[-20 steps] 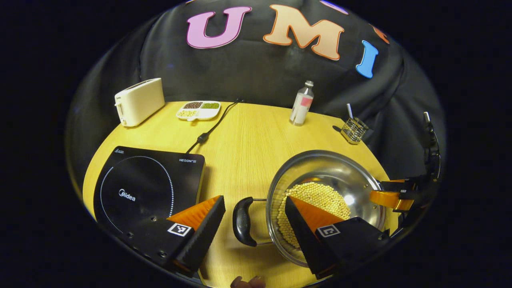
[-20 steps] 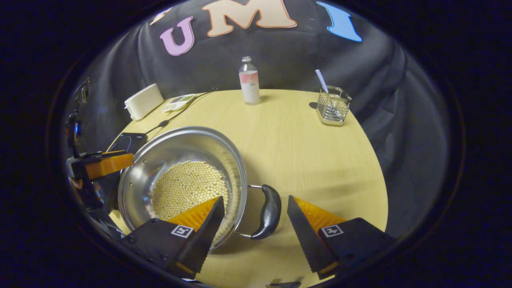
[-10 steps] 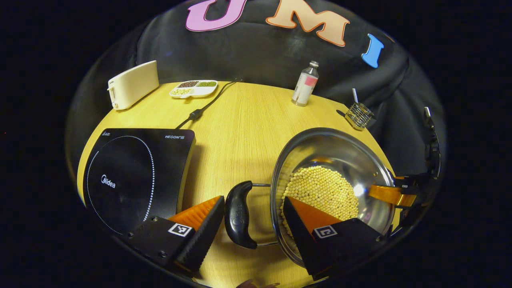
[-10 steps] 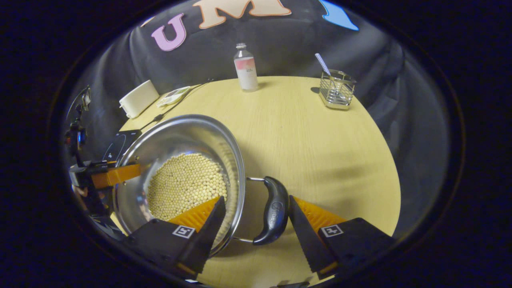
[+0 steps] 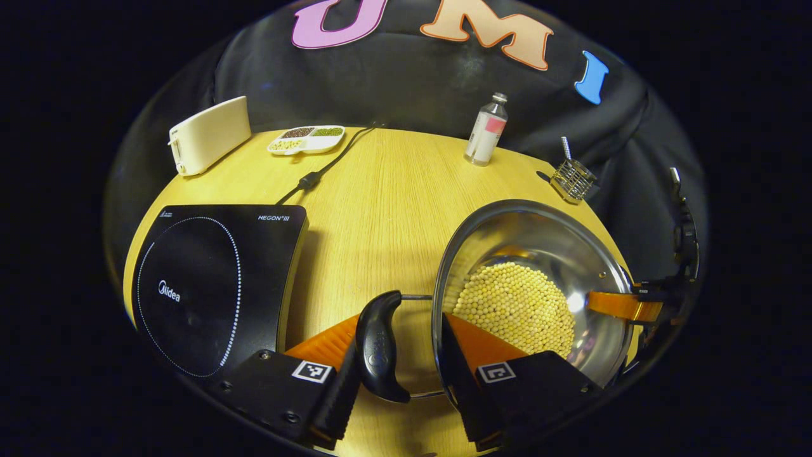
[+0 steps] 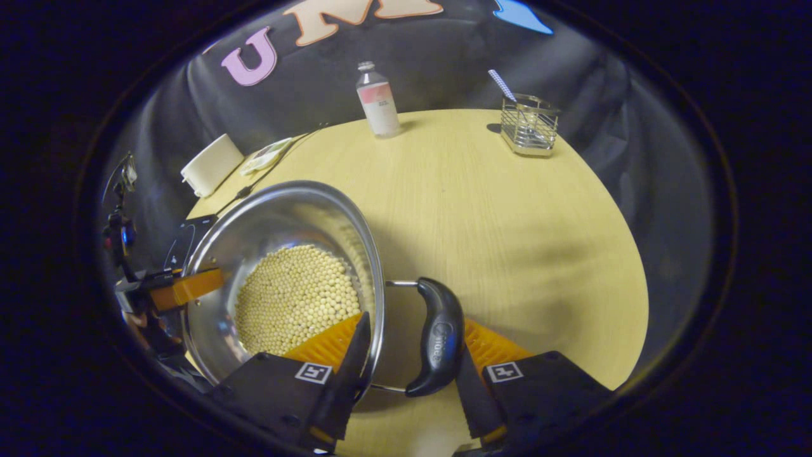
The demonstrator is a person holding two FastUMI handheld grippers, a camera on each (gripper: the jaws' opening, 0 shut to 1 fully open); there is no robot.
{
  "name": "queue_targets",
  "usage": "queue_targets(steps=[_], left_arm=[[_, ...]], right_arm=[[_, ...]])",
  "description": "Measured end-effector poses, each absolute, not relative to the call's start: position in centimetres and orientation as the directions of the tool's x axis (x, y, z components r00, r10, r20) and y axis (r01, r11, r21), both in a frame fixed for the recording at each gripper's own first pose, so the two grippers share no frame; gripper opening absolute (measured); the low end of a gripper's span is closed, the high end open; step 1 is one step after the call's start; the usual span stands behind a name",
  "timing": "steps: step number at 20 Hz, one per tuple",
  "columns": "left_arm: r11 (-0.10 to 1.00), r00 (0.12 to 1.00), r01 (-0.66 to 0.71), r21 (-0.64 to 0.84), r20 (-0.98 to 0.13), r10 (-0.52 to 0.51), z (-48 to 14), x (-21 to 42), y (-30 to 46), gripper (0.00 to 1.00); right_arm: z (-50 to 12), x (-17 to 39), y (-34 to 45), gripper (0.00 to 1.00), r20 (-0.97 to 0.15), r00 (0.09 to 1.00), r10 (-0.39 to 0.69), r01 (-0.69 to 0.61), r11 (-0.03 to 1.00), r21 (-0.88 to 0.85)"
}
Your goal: First push the handle of the pot to place it horizontally, then grasp the pot with both hands and set it on the induction cooktop.
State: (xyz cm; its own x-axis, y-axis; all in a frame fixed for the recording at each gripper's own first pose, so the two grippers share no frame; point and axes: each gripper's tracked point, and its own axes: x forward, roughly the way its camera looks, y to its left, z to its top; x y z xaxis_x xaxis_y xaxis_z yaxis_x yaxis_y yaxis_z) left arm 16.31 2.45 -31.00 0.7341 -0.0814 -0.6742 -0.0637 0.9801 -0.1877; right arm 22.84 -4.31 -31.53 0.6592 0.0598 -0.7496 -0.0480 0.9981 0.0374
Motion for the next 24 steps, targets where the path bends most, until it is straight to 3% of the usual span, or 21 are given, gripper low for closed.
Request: queue_targets(steps=[1, 3, 7, 11, 17, 18, 19, 24], left_arm=[[0.98, 0.734, -0.063, -0.186, -0.675, -0.081, -31.0, 16.3, 2.5, 0.69], [0.98, 0.736, -0.065, -0.19, -0.672, -0.081, -31.0, 16.4, 2.4, 0.68], [0.976, 0.739, -0.076, -0.202, -0.669, -0.081, -30.9, 16.4, 2.4, 0.67], [0.977, 0.739, -0.071, -0.201, -0.668, -0.084, -30.8, 16.4, 2.4, 0.62], [0.979, 0.742, -0.072, -0.192, -0.666, -0.076, -30.3, 16.5, 2.6, 0.62], [0.979, 0.743, -0.074, -0.192, -0.665, -0.074, -30.1, 16.5, 2.6, 0.64], [0.978, 0.743, -0.077, -0.192, -0.665, -0.072, -29.8, 16.4, 2.8, 0.64], [0.977, 0.758, -0.101, -0.187, -0.651, -0.046, -27.8, 15.3, 3.4, 0.63]], right_arm=[[-31.5, 22.9, -4.3, 0.66, -0.75, 0.658, 0.062, -0.047, 0.998, 0.041], [-31.3, 23.0, -4.4, 0.7, -0.746, 0.663, 0.063, -0.016, 0.997, 0.07], [-31.2, 23.2, -4.5, 0.51, -0.738, 0.673, 0.056, 0.007, 0.997, 0.082], [-31.1, 23.2, -4.4, 0.55, -0.736, 0.676, 0.045, 0.006, 0.998, 0.067], [-30.7, 23.1, -4.4, 0.51, -0.736, 0.676, 0.038, 0.008, 0.998, 0.059], [-30.4, 23.1, -4.3, 0.56, -0.737, 0.675, 0.038, 0.009, 0.998, 0.06], [-30.1, 23.2, -4.2, 0.51, -0.735, 0.677, 0.039, 0.008, 0.998, 0.059], [-28.2, 22.7, -3.3, 0.51, -0.733, 0.678, 0.05, -0.014, 0.998, 0.055]])
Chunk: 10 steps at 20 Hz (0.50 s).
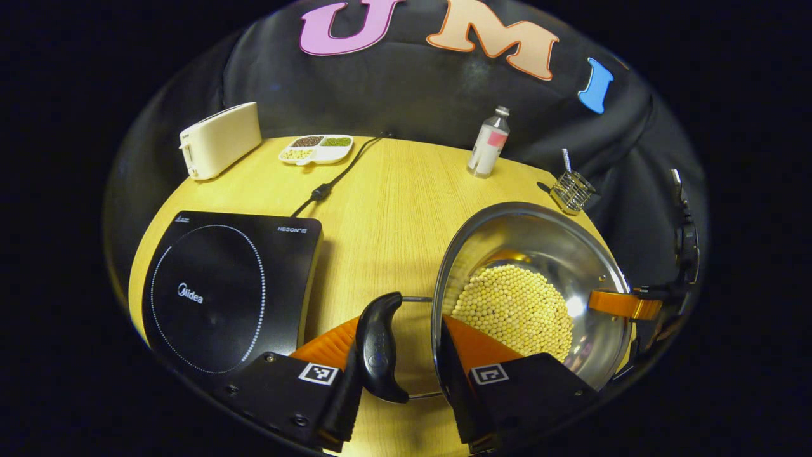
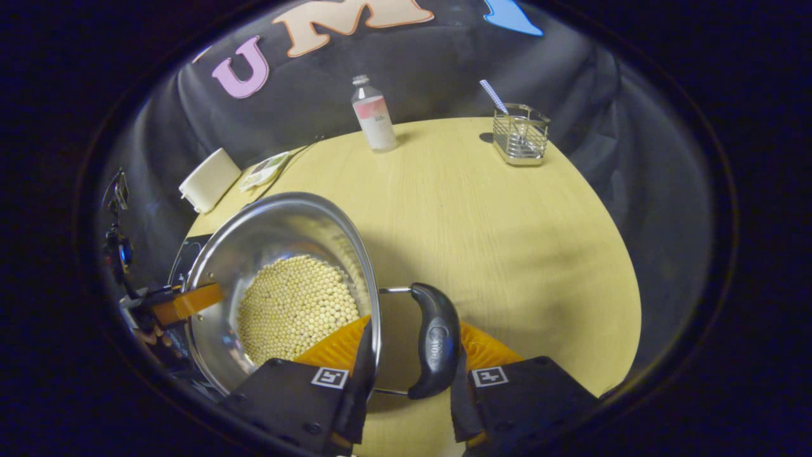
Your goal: First push the handle of the pot to place it horizontally, then grasp the pot with both hands and set it on the induction cooktop.
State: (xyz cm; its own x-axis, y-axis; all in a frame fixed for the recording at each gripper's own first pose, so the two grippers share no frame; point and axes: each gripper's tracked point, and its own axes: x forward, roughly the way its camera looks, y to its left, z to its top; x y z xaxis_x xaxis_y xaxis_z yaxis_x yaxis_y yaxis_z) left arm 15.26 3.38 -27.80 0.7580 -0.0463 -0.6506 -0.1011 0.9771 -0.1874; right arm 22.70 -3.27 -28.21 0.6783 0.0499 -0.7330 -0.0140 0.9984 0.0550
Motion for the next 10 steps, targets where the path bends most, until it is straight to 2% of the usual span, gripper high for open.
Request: queue_targets(steps=[5, 10], left_arm=[[0.973, 0.763, -0.122, -0.195, -0.645, -0.034, -26.0, 13.9, 4.9, 0.61], [0.975, 0.759, -0.1, -0.2, -0.649, -0.055, -25.2, 13.4, 8.4, 0.63]], right_arm=[[-26.4, 22.4, -1.3, 0.51, -0.722, 0.689, 0.061, -0.046, 0.998, 0.041], [-26.2, 21.8, 2.3, 0.51, -0.717, 0.695, 0.049, -0.02, 0.999, 0.048]])
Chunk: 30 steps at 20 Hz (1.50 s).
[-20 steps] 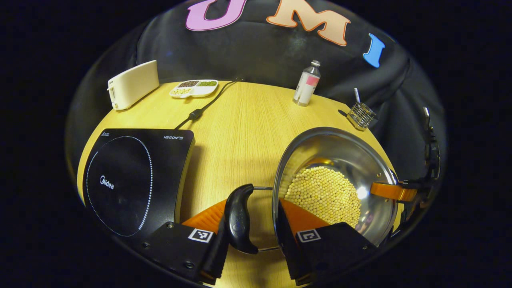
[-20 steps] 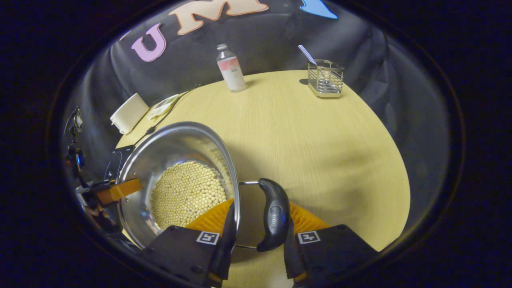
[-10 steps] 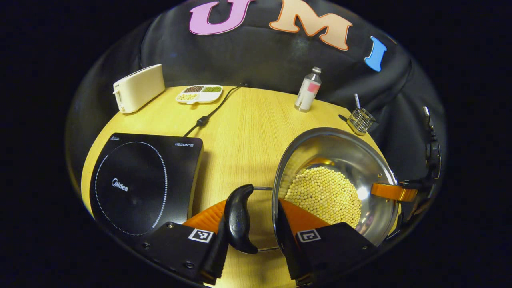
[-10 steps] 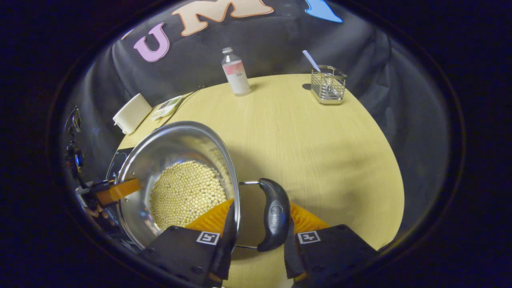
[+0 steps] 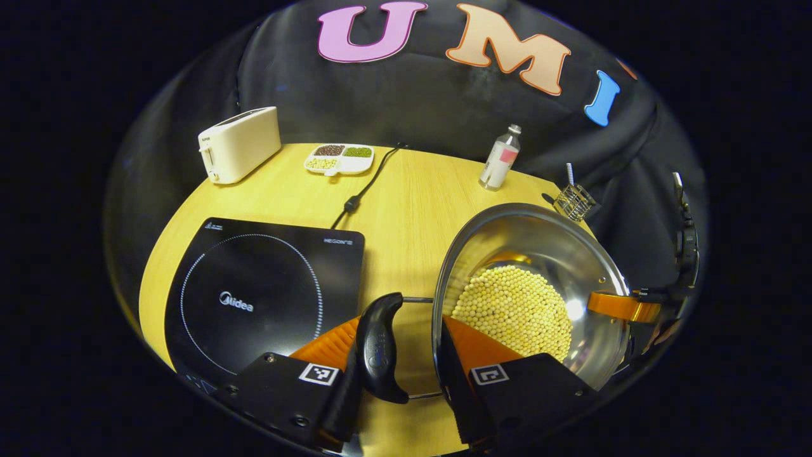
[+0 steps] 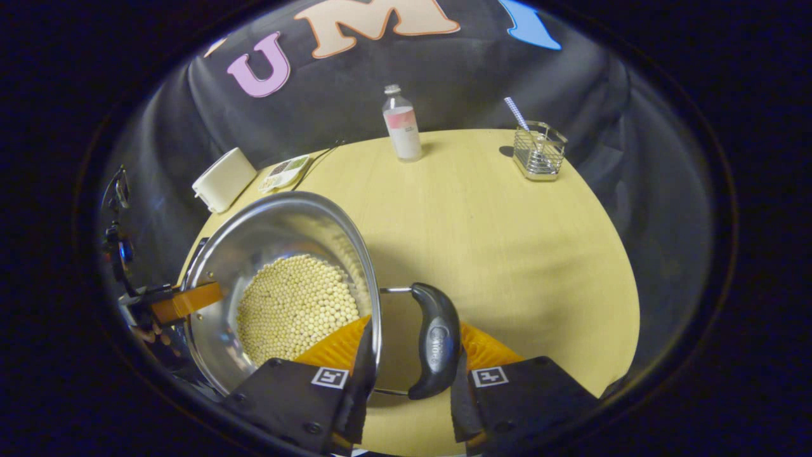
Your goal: First push the handle of the pot to place it horizontally, then grasp the pot with both hands and set it on the induction cooktop.
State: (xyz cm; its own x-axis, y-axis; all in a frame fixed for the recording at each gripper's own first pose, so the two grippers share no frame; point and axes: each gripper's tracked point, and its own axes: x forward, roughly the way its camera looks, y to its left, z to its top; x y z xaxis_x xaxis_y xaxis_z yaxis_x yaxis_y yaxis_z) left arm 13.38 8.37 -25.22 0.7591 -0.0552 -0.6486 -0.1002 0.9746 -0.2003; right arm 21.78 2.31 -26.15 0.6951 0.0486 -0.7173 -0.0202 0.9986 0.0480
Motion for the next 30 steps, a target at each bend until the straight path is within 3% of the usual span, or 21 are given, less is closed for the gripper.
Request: queue_targets(steps=[3, 4, 5, 22, 24, 25, 28, 29, 30], left_arm=[[0.973, 0.753, -0.098, -0.209, -0.654, -0.064, -24.8, 12.8, 11.5, 0.63], [0.974, 0.754, -0.097, -0.205, -0.653, -0.063, -24.5, 12.5, 12.7, 0.61], [0.974, 0.755, -0.099, -0.204, -0.654, -0.06, -24.3, 12.3, 14.0, 0.63], [0.961, 0.736, -0.184, -0.209, -0.677, -0.006, -25.3, 7.1, 31.3, 0.63], [0.963, 0.738, -0.183, -0.198, -0.675, 0.001, -25.4, 7.1, 32.8, 0.6], [0.965, 0.738, -0.179, -0.194, -0.675, 0.001, -25.4, 7.2, 33.4, 0.61], [0.968, 0.735, -0.169, -0.183, -0.678, 0.001, -25.6, 7.2, 34.8, 0.61], [0.969, 0.735, -0.168, -0.181, -0.678, 0.0, -25.4, 7.3, 35.1, 0.61], [0.969, 0.732, -0.167, -0.181, -0.682, -0.001, -25.6, 7.2, 35.4, 0.63]], right_arm=[[-25.9, 21.3, 5.4, 0.51, -0.714, 0.699, 0.041, -0.01, 0.999, 0.048], [-25.9, 21.4, 6.6, 0.55, -0.712, 0.701, 0.045, -0.011, 0.999, 0.053], [-25.8, 21.4, 8.0, 0.51, -0.71, 0.702, 0.047, -0.011, 0.998, 0.055], [-29.1, 21.3, 25.9, 0.51, -0.732, 0.675, 0.096, -0.068, 0.995, 0.068], [-29.6, 21.4, 27.1, 0.55, -0.733, 0.673, 0.098, -0.063, 0.995, 0.075], [-29.7, 21.5, 27.8, 0.51, -0.735, 0.671, 0.097, -0.057, 0.995, 0.078], [-30.2, 21.6, 29.3, 0.51, -0.742, 0.665, 0.088, -0.038, 0.996, 0.084], [-30.3, 21.7, 29.8, 0.55, -0.744, 0.663, 0.086, -0.033, 0.996, 0.085], [-30.4, 21.8, 30.2, 0.51, -0.743, 0.663, 0.085, -0.031, 0.996, 0.086]])
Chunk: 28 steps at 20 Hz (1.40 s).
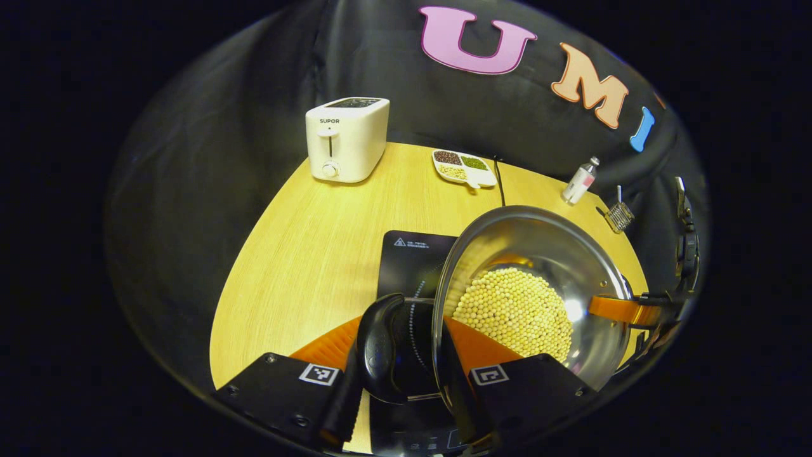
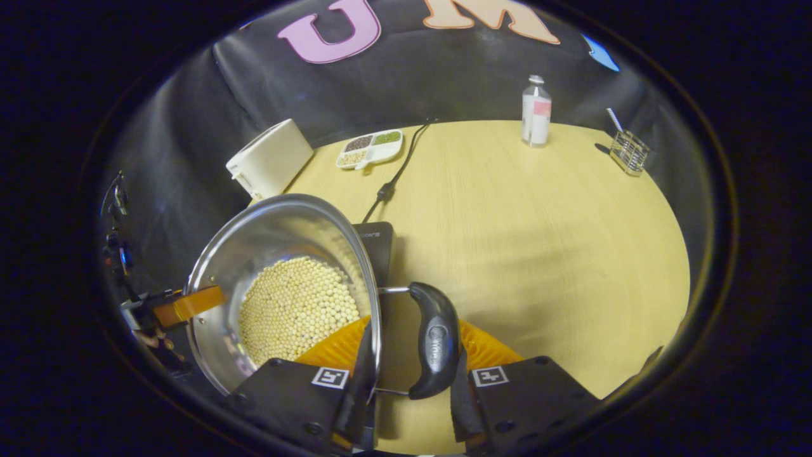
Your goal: First push the handle of the pot to place it horizontally, then grasp the pot with both hands and set it on the induction cooktop.
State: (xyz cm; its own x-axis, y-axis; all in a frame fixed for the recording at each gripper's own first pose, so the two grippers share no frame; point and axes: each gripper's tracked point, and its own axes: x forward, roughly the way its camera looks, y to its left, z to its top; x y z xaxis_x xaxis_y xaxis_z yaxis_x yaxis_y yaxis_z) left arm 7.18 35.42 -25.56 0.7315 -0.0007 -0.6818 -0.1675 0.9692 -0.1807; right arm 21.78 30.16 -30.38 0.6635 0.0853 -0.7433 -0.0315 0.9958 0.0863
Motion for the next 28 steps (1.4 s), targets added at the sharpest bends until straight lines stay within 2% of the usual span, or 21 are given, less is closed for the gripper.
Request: queue_targets(steps=[1, 4, 5, 8, 9, 10, 13, 14, 17, 18, 20, 22, 23, 24, 25, 26, 27, 28], left_arm=[[0.97, 0.738, -0.164, -0.182, -0.675, -0.002, -25.5, 7.3, 35.9, 0.61], [0.968, 0.74, -0.165, -0.188, -0.672, -0.005, -26.1, 7.8, 36.8, 0.61], [0.968, 0.739, -0.163, -0.192, -0.674, -0.009, -26.2, 7.8, 37.0, 0.63], [0.969, 0.742, -0.151, -0.193, -0.67, -0.018, -26.5, 7.9, 37.3, 0.61], [0.971, 0.745, -0.147, -0.189, -0.667, -0.017, -26.4, 8.0, 37.5, 0.62], [0.974, 0.744, -0.138, -0.179, -0.668, -0.017, -26.4, 8.0, 37.5, 0.65], [0.975, 0.747, -0.132, -0.178, -0.664, -0.02, -26.6, 8.1, 37.6, 0.65], [0.974, 0.752, -0.136, -0.183, -0.659, -0.019, -26.6, 8.1, 37.6, 0.66], [0.973, 0.752, -0.133, -0.187, -0.659, -0.024, -26.5, 7.9, 37.6, 0.65], [0.974, 0.751, -0.13, -0.184, -0.66, -0.025, -26.6, 7.9, 37.6, 0.66], [0.976, 0.749, -0.13, -0.177, -0.662, -0.02, -26.6, 8.1, 37.6, 0.67], [0.983, 0.751, -0.111, -0.148, -0.66, -0.015, -26.5, 8.3, 37.4, 0.71], [0.987, 0.751, -0.096, -0.128, -0.66, -0.013, -26.3, 8.2, 37.3, 0.72], [0.99, 0.756, -0.078, -0.118, -0.655, -0.018, -26.1, 8.5, 37.2, 0.8], [0.991, 0.763, -0.069, -0.111, -0.646, -0.019, -25.9, 8.8, 37.2, 0.78], [0.992, 0.766, -0.063, -0.105, -0.643, -0.02, -25.8, 9.0, 37.1, 0.92], [0.993, 0.769, -0.055, -0.101, -0.639, -0.023, -25.8, 9.4, 36.9, 0.96], [0.994, 0.768, -0.055, -0.098, -0.64, -0.021, -25.7, 9.3, 37.0, 1.0]], right_arm=[[-30.4, 21.8, 30.5, 0.55, -0.742, 0.665, 0.083, -0.029, 0.996, 0.086], [-30.3, 22.2, 31.2, 0.55, -0.739, 0.669, 0.078, -0.023, 0.996, 0.083], [-30.3, 22.2, 31.4, 0.51, -0.739, 0.669, 0.075, -0.018, 0.996, 0.084], [-30.3, 22.2, 31.8, 0.51, -0.735, 0.675, 0.067, -0.006, 0.996, 0.086], [-30.3, 22.1, 32.0, 0.56, -0.737, 0.673, 0.067, 0.002, 0.996, 0.092], [-30.3, 22.0, 32.1, 0.51, -0.736, 0.673, 0.068, 0.005, 0.995, 0.097], [-30.2, 22.0, 32.1, 0.51, -0.737, 0.672, 0.071, 0.011, 0.994, 0.105], [-30.2, 22.1, 32.1, 0.56, -0.737, 0.672, 0.071, 0.01, 0.994, 0.106], [-30.2, 22.1, 32.1, 0.57, -0.738, 0.671, 0.073, 0.007, 0.994, 0.105], [-30.2, 22.1, 32.0, 0.53, -0.739, 0.67, 0.073, 0.007, 0.994, 0.105], [-30.2, 22.2, 32.0, 0.55, -0.738, 0.671, 0.069, 0.003, 0.995, 0.096], [-30.3, 22.1, 31.7, 0.6, -0.738, 0.673, 0.055, 0.0, 0.997, 0.074], [-30.6, 22.1, 31.2, 0.67, -0.741, 0.67, 0.039, 0.007, 0.998, 0.059], [-30.6, 22.1, 30.9, 0.74, -0.743, 0.669, 0.027, 0.013, 0.999, 0.047], [-30.4, 22.2, 30.8, 0.85, -0.739, 0.673, 0.026, 0.011, 0.999, 0.045], [-30.2, 22.5, 31.0, 0.87, -0.732, 0.68, 0.031, 0.009, 0.999, 0.05], [-29.9, 22.7, 31.2, 0.96, -0.73, 0.682, 0.038, 0.01, 0.998, 0.061], [-29.9, 22.7, 31.1, 0.99, -0.729, 0.683, 0.039, 0.013, 0.998, 0.065]])
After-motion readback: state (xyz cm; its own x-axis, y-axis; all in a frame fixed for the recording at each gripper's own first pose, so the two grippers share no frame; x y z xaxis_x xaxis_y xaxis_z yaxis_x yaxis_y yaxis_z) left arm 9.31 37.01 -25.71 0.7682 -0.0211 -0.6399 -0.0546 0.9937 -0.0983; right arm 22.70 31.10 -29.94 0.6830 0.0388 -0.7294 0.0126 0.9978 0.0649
